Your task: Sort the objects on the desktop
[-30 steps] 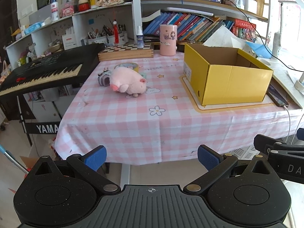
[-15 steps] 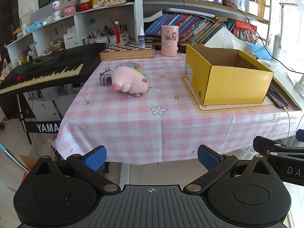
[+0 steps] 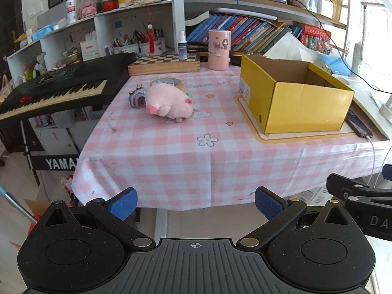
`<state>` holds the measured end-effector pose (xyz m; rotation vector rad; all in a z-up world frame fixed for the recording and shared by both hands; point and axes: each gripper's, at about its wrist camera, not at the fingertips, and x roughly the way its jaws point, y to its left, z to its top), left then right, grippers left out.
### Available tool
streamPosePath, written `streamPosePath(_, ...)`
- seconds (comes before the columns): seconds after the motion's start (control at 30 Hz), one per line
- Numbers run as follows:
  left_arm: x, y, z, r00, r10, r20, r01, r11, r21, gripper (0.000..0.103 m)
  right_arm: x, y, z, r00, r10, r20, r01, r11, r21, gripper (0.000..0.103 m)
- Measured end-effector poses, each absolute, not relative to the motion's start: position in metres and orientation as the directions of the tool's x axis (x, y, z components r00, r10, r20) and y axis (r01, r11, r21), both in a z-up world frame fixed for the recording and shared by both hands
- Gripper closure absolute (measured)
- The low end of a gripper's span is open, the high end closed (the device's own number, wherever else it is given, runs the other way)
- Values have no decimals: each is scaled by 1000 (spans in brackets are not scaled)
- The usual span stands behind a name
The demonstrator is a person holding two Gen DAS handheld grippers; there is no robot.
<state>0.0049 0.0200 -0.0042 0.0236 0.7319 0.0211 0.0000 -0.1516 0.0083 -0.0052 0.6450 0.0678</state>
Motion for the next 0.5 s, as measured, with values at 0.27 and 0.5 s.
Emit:
streamPosePath(0.27, 5, 27, -5, 746, 25, -665, -14, 1000, 22, 0, 3, -147, 8, 793, 61, -606, -67, 998, 13, 0)
streamPosePath(0.5, 6, 33, -6, 742, 48, -669, -27, 999, 41, 0, 5, -138, 5, 780, 86, -620, -87, 996, 29, 0)
